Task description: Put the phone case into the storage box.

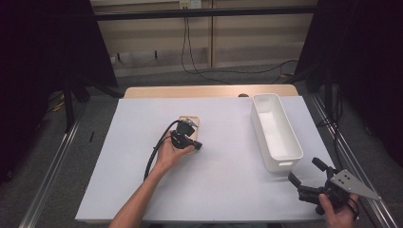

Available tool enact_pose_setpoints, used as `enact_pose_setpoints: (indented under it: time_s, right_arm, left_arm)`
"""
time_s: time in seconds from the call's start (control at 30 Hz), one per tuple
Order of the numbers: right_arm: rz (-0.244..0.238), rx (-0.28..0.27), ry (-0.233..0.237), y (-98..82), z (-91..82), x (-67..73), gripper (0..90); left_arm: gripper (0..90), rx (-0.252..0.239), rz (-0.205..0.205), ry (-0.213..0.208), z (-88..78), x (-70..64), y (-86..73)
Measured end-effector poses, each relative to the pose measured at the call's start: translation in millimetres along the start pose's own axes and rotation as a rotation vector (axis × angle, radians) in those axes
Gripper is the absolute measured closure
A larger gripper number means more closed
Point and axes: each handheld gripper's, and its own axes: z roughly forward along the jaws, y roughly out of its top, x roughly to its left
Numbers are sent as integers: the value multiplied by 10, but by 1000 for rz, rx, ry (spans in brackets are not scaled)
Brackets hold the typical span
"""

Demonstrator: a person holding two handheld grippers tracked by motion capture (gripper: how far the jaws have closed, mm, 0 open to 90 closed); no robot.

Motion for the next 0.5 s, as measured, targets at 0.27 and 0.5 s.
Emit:
enact_pose_setpoints:
  time_s: [0.27, 0.5]
  right_arm:
    - [-3, 3, 2, -1, 4, -4, 0]
    - [-1, 4, 2, -3, 12, -2, 0]
  left_arm:
    - [900, -1, -5, 4, -38, 11, -46]
    - [900, -4, -5, -3, -76, 37, -97]
